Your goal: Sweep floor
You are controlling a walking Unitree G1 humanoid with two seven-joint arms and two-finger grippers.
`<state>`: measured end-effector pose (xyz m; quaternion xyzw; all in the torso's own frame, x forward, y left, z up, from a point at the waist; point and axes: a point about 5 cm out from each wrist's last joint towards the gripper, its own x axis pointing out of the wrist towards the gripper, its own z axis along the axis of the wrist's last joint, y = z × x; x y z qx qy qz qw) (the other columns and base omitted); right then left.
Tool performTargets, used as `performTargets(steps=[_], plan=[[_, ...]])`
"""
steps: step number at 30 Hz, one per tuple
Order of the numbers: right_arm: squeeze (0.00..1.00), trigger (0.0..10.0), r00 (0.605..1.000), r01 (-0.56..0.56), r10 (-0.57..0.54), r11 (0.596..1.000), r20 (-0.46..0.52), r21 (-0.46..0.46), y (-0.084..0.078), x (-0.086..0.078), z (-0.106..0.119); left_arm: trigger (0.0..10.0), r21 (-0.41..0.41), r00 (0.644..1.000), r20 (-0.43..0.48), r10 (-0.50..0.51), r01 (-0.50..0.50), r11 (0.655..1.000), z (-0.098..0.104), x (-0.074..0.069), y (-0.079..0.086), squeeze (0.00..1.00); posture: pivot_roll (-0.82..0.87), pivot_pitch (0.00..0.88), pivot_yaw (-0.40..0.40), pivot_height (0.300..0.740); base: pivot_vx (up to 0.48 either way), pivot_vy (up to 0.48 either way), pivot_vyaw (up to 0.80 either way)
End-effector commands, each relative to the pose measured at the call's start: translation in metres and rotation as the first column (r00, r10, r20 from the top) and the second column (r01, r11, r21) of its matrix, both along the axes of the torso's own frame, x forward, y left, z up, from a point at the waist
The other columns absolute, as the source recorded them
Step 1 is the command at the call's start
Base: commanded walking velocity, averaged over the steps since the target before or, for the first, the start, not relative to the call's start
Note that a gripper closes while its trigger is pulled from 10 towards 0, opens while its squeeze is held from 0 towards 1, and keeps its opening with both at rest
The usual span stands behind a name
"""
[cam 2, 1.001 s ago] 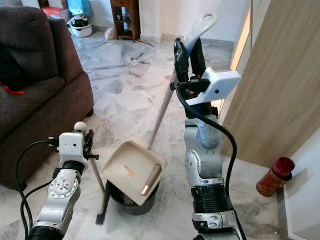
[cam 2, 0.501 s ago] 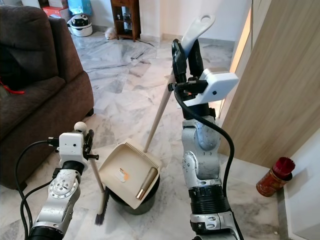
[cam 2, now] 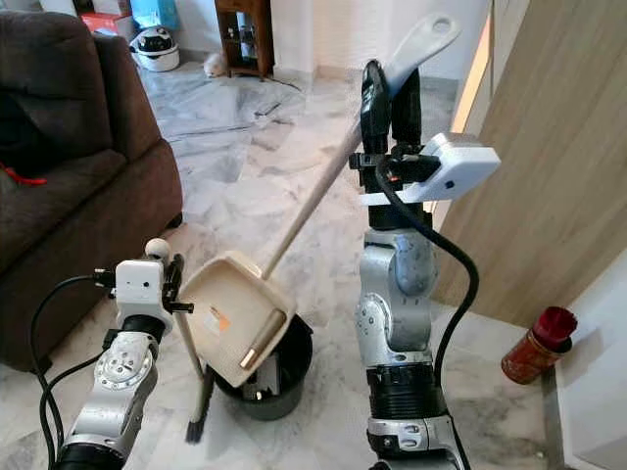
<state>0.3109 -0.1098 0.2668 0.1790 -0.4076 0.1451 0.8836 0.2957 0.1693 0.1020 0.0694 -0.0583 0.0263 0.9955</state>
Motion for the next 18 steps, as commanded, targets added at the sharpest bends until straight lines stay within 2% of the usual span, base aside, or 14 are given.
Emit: performTargets(steps=[1,7,14,18], plan=[[0.0,10.0,0.994,-0.011,0.005,0.999,0.108,0.05,-0.001,-0.009,0.02,10.0,0.017,0.998,0.066,-0.015,0.014,1.0,0.013,0.001,-0.001,0.0,0.12,0.033,0.034,0.74,0.0,0.0,0.0],[0.0,10.0,0.987,0.008,-0.013,1.0,0.162,0.031,-0.001,-0.013,0.027,10.0,0.018,0.997,0.069,-0.015,0.014,1.0,0.013,0.002,-0.001,0.0,0.12,0.035,0.035,0.74,0.0,0.0,0.0],[0.0,10.0,0.977,0.028,-0.011,0.996,0.212,-0.08,0.01,-0.017,0.028,10.0,0.02,0.997,0.068,-0.02,0.019,1.0,0.013,0.002,-0.001,0.0,0.12,0.035,0.038,0.74,0.0,0.0,0.0],[0.0,10.0,0.975,0.027,-0.004,0.994,0.222,-0.101,0.013,-0.018,0.028,10.0,0.02,0.997,0.069,-0.02,0.018,1.0,0.014,0.002,-0.001,0.0,0.12,0.035,0.037,0.74,0.0,0.0,0.0]])
